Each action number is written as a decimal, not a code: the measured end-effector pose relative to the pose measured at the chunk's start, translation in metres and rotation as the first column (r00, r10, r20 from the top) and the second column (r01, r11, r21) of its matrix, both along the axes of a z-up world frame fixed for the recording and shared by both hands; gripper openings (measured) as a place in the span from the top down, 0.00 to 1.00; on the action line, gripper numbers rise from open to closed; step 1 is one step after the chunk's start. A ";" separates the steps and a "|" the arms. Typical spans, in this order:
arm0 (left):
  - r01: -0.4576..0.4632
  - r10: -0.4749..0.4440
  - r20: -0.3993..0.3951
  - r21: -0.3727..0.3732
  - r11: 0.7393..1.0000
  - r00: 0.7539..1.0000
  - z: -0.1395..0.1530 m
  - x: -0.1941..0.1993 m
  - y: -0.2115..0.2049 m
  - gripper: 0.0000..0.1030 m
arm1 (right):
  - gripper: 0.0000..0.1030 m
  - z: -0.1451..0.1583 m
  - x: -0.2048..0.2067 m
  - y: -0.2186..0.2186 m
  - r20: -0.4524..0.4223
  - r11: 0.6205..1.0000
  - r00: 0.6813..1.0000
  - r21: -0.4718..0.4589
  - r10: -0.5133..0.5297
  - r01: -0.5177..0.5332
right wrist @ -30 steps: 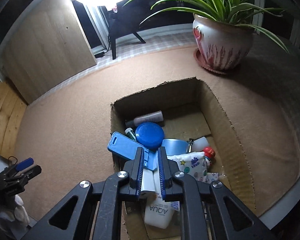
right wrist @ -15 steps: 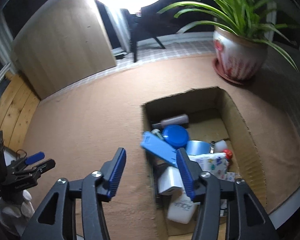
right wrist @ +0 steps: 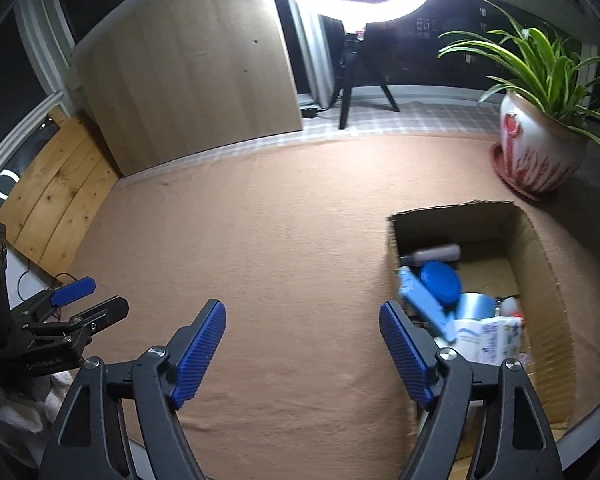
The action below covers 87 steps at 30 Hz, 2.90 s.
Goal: Organize objects
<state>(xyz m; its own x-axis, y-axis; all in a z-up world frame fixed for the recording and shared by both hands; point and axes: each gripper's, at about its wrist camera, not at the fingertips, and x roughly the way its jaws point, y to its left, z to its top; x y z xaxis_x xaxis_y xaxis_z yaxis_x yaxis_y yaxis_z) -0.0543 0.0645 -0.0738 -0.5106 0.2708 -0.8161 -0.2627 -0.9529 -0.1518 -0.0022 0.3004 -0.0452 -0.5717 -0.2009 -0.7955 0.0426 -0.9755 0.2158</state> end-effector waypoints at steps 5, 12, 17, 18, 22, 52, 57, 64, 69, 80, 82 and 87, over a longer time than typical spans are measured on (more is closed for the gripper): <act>-0.025 0.025 -0.006 -0.006 1.000 1.000 0.005 0.001 -0.013 0.03 | 0.26 -0.001 0.005 -0.019 -0.046 1.000 0.999 -0.015 -0.001 0.001; -0.058 0.058 -0.009 -0.018 0.998 0.998 0.007 0.003 -0.034 0.02 | 0.25 -0.001 0.008 -0.056 -0.050 0.999 0.999 0.032 0.023 -0.021; -0.067 0.067 -0.015 -0.020 0.998 0.998 0.010 0.011 -0.047 0.02 | 0.25 -0.003 0.009 -0.073 -0.027 0.999 0.999 0.018 0.029 -0.029; -0.068 0.068 -0.016 -0.021 0.997 0.998 0.011 0.012 -0.049 0.02 | 0.25 -0.003 0.010 -0.076 -0.024 1.000 0.999 0.015 0.028 -0.028; -0.072 0.072 -0.014 -0.020 0.997 0.997 0.012 0.019 -0.058 0.02 | 0.25 -0.006 0.013 -0.083 -0.010 1.000 1.000 -0.011 0.019 -0.019; -0.094 0.093 -0.022 -0.038 0.995 0.995 0.018 0.026 -0.080 0.02 | 0.25 -0.006 0.011 -0.110 -0.029 0.999 0.999 -0.005 0.032 -0.032; -0.098 0.097 -0.018 -0.040 0.994 0.995 0.016 0.024 -0.080 0.02 | 0.25 -0.006 0.008 -0.110 -0.025 1.000 0.999 -0.005 0.028 -0.028; -0.098 0.098 -0.011 -0.041 0.994 0.995 0.014 0.023 -0.079 0.02 | 0.25 -0.008 0.006 -0.107 -0.019 1.000 1.000 -0.003 0.024 -0.024; -0.099 0.099 -0.008 -0.046 0.994 0.995 0.011 0.023 -0.078 0.02 | 0.25 -0.008 0.006 -0.107 -0.021 1.000 1.000 0.000 0.021 -0.021; -0.102 0.102 0.001 -0.052 0.993 0.995 0.008 0.021 -0.077 0.02 | 0.25 -0.008 0.007 -0.106 -0.022 1.000 1.000 0.009 0.011 -0.010; -0.104 0.104 0.001 -0.053 0.993 0.995 0.007 0.021 -0.076 0.02 | 0.25 -0.008 0.007 -0.105 -0.024 1.000 1.000 0.013 0.008 -0.007; -0.104 0.104 0.000 -0.054 0.993 0.995 0.007 0.020 -0.077 0.02 | 0.25 -0.009 0.006 -0.105 -0.022 1.000 1.000 0.024 0.003 -0.003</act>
<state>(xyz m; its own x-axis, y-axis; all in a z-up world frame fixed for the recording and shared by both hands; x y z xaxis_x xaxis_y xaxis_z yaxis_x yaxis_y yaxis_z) -0.0342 -0.0125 -0.0667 -0.5310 0.1722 -0.8297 -0.1615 -0.9818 -0.1004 0.0042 0.1956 -0.0539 -0.5886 -0.1837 -0.7873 0.0501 -0.9803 0.1913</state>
